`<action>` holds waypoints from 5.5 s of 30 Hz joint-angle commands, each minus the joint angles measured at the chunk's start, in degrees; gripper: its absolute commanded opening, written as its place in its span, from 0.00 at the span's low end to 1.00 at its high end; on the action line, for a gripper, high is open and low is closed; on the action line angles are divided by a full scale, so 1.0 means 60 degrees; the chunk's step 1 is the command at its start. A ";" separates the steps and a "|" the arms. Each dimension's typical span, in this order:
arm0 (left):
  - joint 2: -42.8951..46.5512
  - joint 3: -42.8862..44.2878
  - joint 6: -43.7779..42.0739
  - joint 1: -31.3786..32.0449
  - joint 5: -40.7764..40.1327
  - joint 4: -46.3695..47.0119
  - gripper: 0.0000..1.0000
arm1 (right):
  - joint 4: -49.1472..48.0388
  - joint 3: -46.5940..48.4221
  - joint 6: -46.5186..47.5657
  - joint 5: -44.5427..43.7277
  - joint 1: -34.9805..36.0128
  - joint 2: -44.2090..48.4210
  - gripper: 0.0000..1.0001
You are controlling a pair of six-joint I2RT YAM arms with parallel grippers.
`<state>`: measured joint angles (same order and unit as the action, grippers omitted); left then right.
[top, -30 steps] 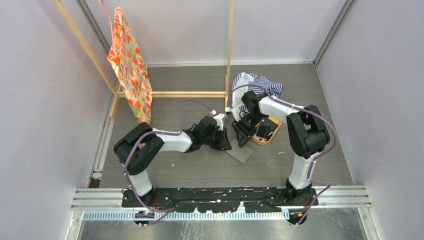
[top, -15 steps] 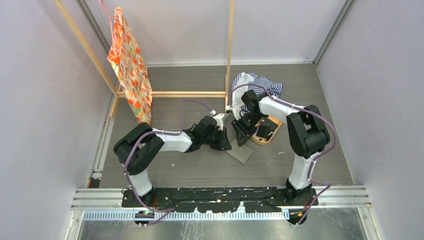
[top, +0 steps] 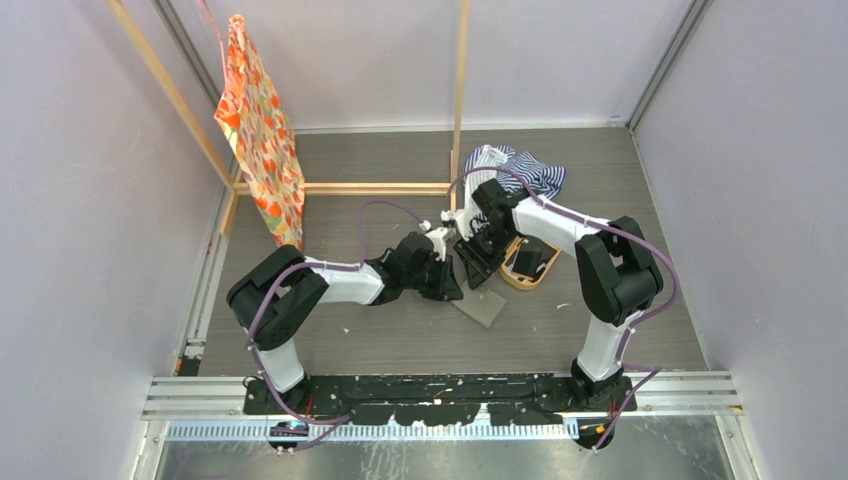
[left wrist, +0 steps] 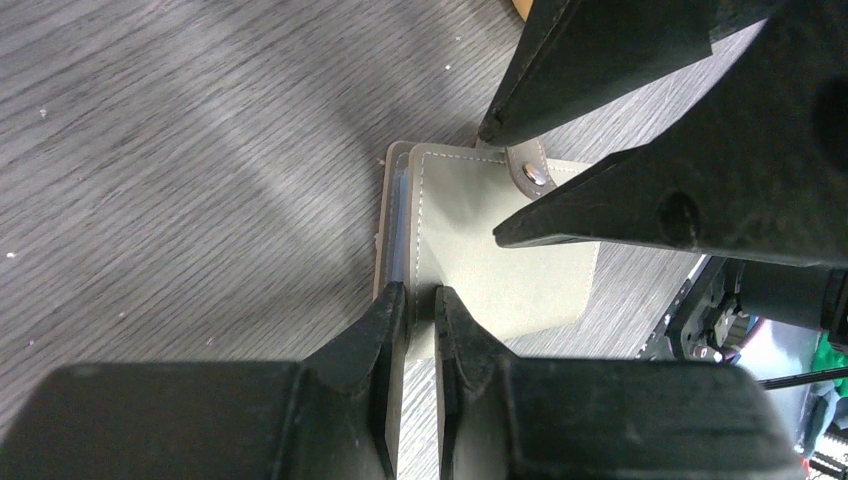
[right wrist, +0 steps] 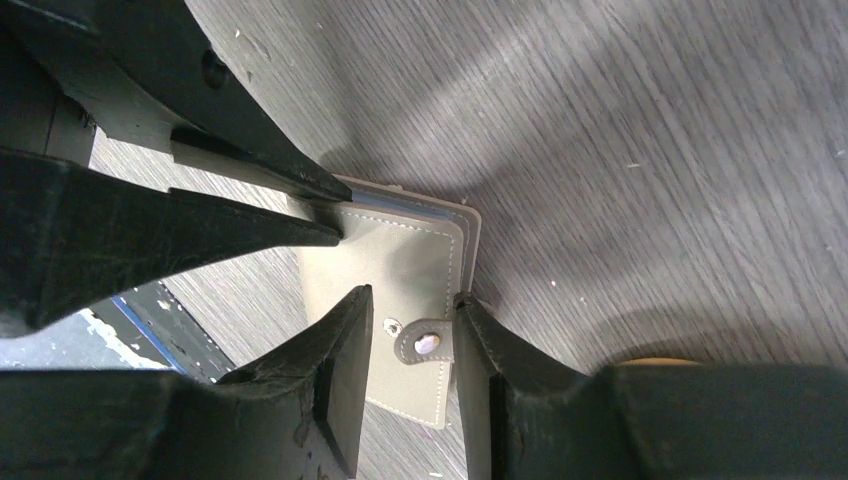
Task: Put the credit cards into the card holder
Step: Close the card holder at the center of the board.
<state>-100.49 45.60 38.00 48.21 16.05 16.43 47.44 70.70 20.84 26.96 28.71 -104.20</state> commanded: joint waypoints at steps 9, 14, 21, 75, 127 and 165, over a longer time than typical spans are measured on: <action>0.0047 -0.0305 0.0110 0.0052 -0.0193 -0.0350 0.12 | 0.0095 -0.0347 0.0357 -0.0505 0.0254 0.0820 0.38; 0.0052 -0.0293 0.0163 0.0052 -0.0207 -0.0350 0.12 | 0.0069 -0.0576 0.0423 -0.0526 0.0241 0.1284 0.40; 0.0019 -0.0264 0.0211 0.0052 -0.0207 -0.0335 0.11 | 0.0026 -0.0753 0.0469 -0.0609 0.0247 0.1268 0.40; -0.0038 -0.0745 0.0466 0.0052 -0.0113 0.0514 0.11 | -0.0025 -0.0826 0.0277 -0.0262 -0.0157 0.0781 0.36; 0.0026 -0.0789 0.0493 0.0052 -0.0077 0.0562 0.10 | 0.0170 -0.0723 0.0406 -0.0276 0.0160 0.1192 0.02; 0.0386 -0.0804 0.0984 0.0052 -0.0087 0.0525 0.09 | 0.0124 -0.1207 0.0847 -0.0739 0.0553 0.1082 0.01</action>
<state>-99.24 41.58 44.84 48.36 16.47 20.75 50.15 64.47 24.56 26.00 29.76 -99.88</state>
